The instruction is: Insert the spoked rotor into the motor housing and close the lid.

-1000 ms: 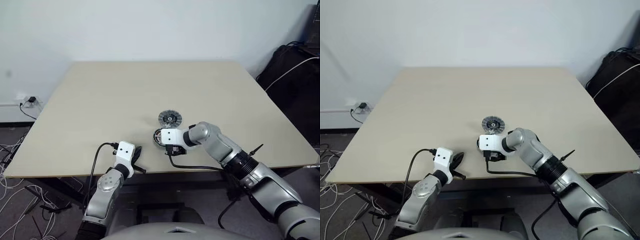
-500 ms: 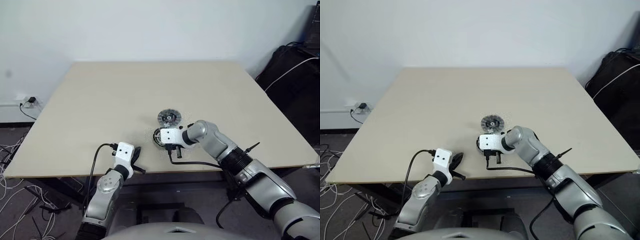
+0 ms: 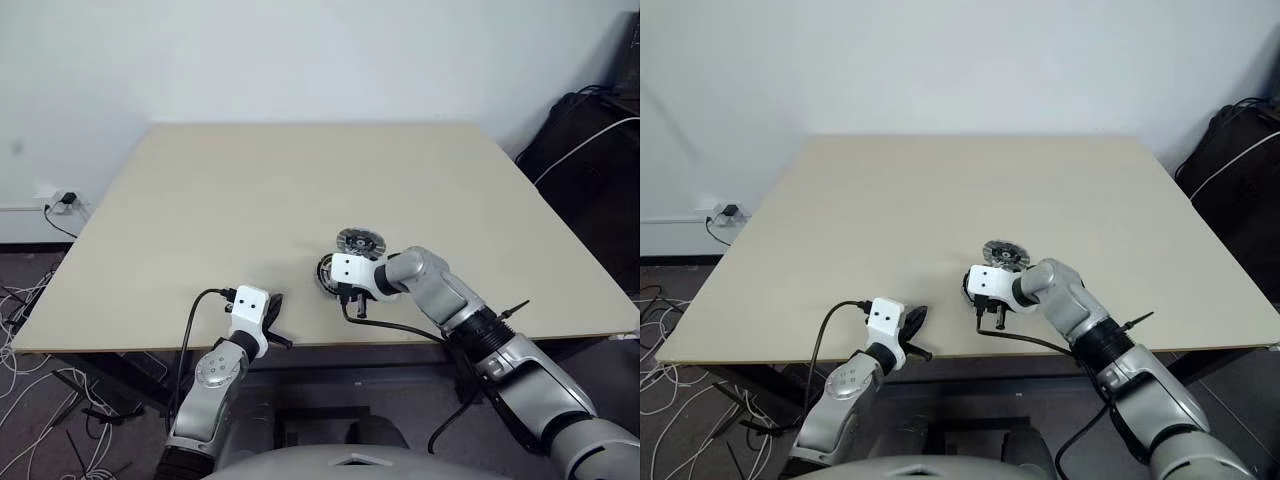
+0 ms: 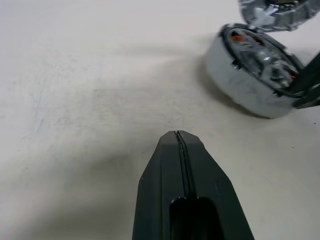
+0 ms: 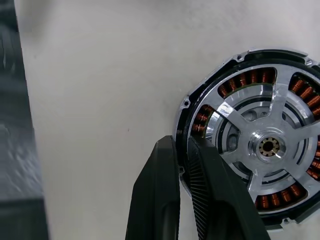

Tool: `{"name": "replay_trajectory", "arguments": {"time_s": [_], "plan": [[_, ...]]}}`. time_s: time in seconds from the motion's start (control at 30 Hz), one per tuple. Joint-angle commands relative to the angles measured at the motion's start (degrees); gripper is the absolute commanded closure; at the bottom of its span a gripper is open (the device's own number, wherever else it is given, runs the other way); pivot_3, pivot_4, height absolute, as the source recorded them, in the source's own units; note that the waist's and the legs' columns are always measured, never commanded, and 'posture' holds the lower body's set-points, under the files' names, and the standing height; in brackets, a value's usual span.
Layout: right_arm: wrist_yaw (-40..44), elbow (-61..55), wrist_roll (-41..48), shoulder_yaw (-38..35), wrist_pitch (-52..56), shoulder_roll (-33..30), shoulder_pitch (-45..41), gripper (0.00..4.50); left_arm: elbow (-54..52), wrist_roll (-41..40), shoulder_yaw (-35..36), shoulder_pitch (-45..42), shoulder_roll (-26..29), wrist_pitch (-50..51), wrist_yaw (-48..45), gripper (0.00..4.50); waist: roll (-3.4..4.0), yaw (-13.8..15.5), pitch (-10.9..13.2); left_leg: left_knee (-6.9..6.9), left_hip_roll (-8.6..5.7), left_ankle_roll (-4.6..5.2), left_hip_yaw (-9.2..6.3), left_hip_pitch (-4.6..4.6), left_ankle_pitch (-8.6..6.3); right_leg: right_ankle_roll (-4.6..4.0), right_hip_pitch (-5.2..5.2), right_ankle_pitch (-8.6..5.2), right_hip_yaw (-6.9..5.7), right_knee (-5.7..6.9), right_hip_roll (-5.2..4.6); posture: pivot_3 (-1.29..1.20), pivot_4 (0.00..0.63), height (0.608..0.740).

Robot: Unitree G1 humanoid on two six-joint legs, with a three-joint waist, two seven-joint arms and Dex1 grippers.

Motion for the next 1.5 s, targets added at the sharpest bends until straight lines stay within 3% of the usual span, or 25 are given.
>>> {"name": "replay_trajectory", "arguments": {"time_s": [0.03, 0.37, 0.77, 1.17, 1.43, 1.5], "plan": [[-0.71, -9.35, 2.54, -4.33, 7.7, -1.01, 2.06, 4.45, -1.27, -0.16, -0.42, -0.75, -0.52, -1.37, -0.03, 4.5, 0.0, 0.14, 0.0, -0.02, 0.0, 0.0, 0.0, -0.04, 0.0, -0.01, -0.03, 0.0, 0.0, -0.02, -0.01, 0.0, 0.0, 0.74], [-10.0, -19.84, 7.22, -8.23, 29.79, 4.09, 4.47, 4.45, -0.6, -0.2, -0.84, -1.12, -0.67, -1.43, -0.47, 4.5, 0.01, -0.07, 0.01, -0.01, 0.05, 0.0, -0.03, -0.16, 0.0, -0.02, -0.17, -0.01, -0.03, 0.03, 0.0, 0.0, 0.0, 0.74], [-23.1, -19.24, 16.08, -20.44, 52.93, 18.73, -0.02, 4.45, -0.79, -0.44, -0.36, -0.67, -0.77, -1.58, -0.04, 4.5, 0.01, -0.46, 0.0, -0.01, 0.03, 0.0, -0.04, -0.31, 0.0, -0.01, -0.3, -0.01, -0.03, 0.03, 0.07, 0.0, 0.0, 0.74], [-35.93, -8.75, 17.16, -25.5, 49.79, 25.75, -1.42, 4.45, -1.14, -0.39, -0.26, -0.28, -0.87, -1.45, 0.14, 4.5, 0.06, -0.59, -0.04, -0.01, 0.02, 0.0, -0.02, -0.34, 0.0, 0.06, -0.32, 0.05, -0.04, 0.07, 0.1, 0.0, 0.0, 0.74], [-38.99, -5.34, 19.21, -26.36, 45.42, 27.87, -1.77, 4.45, -1.34, -0.31, -0.3, -0.29, -0.75, -1.33, 0.07, 4.5, 0.07, -0.73, -0.04, -0.02, 0.03, -0.01, 0.0, -0.33, 0.0, 0.11, -0.34, 0.36, -0.05, 0.05, 0.07, 0.0, 0.0, 0.74], [-38.61, -6.45, 20.71, -26.38, 45.35, 28.79, -1.65, 3.73, -1.34, -0.28, -0.28, -0.28, -0.67, -1.34, 0.04, 4.5, 0.08, -0.77, -0.03, -0.05, 0.05, -0.02, 0.02, -0.32, 0.0, 0.07, -0.38, 0.48, -0.07, 0.05, 0.06, 0.0, 0.0, 0.74]]}}
